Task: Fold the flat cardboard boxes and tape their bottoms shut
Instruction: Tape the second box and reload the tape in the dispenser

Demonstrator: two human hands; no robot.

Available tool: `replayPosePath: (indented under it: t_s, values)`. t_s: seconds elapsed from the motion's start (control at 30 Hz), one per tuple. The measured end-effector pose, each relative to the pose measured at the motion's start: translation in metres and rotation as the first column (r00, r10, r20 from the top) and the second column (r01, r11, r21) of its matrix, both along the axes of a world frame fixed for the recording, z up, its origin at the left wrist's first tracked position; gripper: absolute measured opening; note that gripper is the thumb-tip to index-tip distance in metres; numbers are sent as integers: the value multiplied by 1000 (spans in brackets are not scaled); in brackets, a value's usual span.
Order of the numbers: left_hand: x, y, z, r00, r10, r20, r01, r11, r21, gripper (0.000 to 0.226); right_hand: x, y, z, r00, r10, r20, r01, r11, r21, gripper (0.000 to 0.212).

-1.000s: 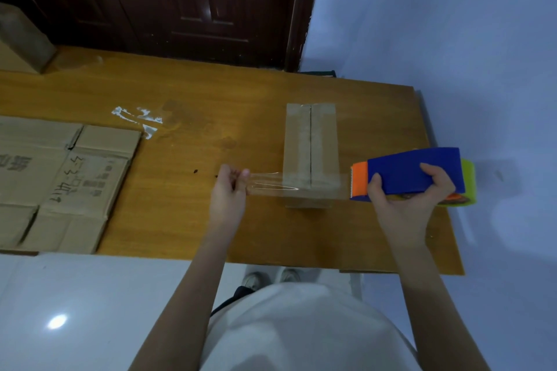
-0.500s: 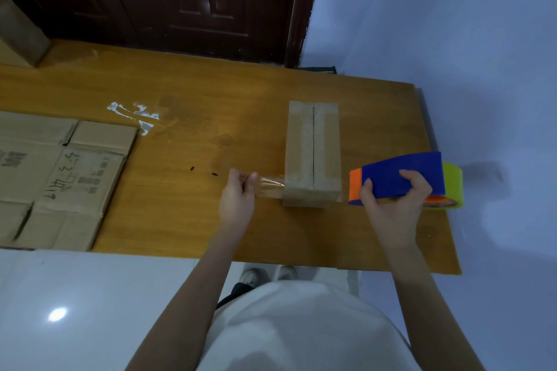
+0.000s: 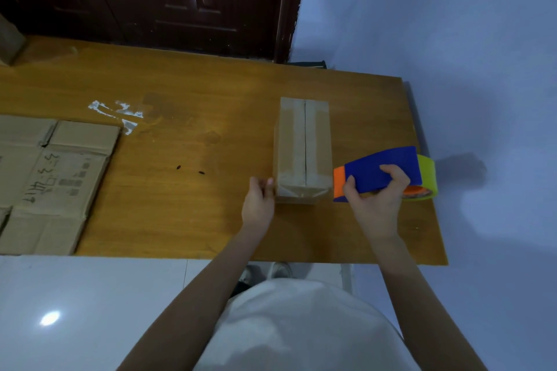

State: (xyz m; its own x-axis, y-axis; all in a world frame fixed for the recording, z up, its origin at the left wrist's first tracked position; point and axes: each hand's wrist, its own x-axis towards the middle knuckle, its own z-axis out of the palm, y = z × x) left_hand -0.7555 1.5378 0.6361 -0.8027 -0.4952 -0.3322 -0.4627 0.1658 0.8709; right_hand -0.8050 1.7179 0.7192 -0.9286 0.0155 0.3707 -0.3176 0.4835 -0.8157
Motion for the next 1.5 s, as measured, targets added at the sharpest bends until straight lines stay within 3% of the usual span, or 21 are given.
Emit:
replayPosePath:
  t_s: [0.07,0.13,0.17,0.2,0.27,0.4,0.47,0.53,0.6,0.67,0.77,0.87,0.93,0.97,1.0,1.03,1.07,1.1,1.17,1.3,1.5]
  values:
    - [0,5,2,999,42,3,-42,996,76,25,0,1,-1,1000,-7,17,7,1000,-9,67]
    - [-2,7,5,987,122,108,-147,953,265,30,0,2,-3,1000,-14,14,14,1000,-4,66]
    - [-4,6,5,967,151,205,-230,865,447,32,0,2,-3,1000,-17,20,17,1000,-7,65]
    - [-5,5,4,944,159,289,-315,692,650,34,0,2,-3,999,-19,32,19,1000,-16,65]
    - [-6,1,1,907,190,377,-422,381,823,32,0,1,-4,998,-23,53,25,999,-24,64]
    - [-10,-3,2,878,234,418,-476,331,815,27,-1,4,-8,999,-14,43,15,999,-28,64]
    - [-11,-5,12,861,241,448,-509,424,749,24,-2,6,-10,999,-1,34,2,1000,-30,67]
    - [-7,-7,21,866,321,383,-485,727,486,16,-4,8,-11,999,-6,36,6,1000,-24,65]
    - [1,-5,36,924,367,105,-380,915,139,21,-4,8,-10,999,-14,43,15,999,-28,66]
    - [9,7,56,971,228,-71,-221,971,96,41,-3,7,-10,998,-13,60,16,999,-44,65]
    - [9,29,59,1000,-8,-12,11,975,224,62,-3,8,-10,997,-15,72,19,998,-59,65]
    - [6,25,55,998,-59,21,50,951,305,66,-6,11,-11,997,-7,80,12,998,-61,66]
    - [6,18,58,996,-90,-16,91,982,167,66,-5,12,-11,998,-4,67,8,998,-68,67]
    - [6,18,64,982,-171,-83,164,982,-91,65,-4,11,-11,999,-3,53,7,997,-73,65]
    - [4,21,67,941,-308,-140,225,878,-423,65,-4,11,-11,999,-2,39,5,997,-74,64]
    - [-1,26,68,872,-467,-148,251,685,-684,64,-4,11,-12,1000,0,29,2,997,-74,64]
    - [-7,31,67,800,-594,-82,281,493,-823,65,-5,12,-13,1000,0,30,3,997,-74,64]
    - [-13,35,62,751,-659,24,333,347,-877,66,-5,12,-13,999,-1,41,4,997,-83,64]
    - [-21,37,52,719,-660,218,440,189,-878,69,-6,15,-12,997,-13,75,23,991,-132,64]
    - [-24,33,44,725,-618,303,455,99,-885,69,-10,25,-9,982,-100,159,146,941,-306,61]
    - [-24,35,43,732,-616,292,432,89,-897,78,-16,36,-9,960,-170,221,244,899,-365,55]
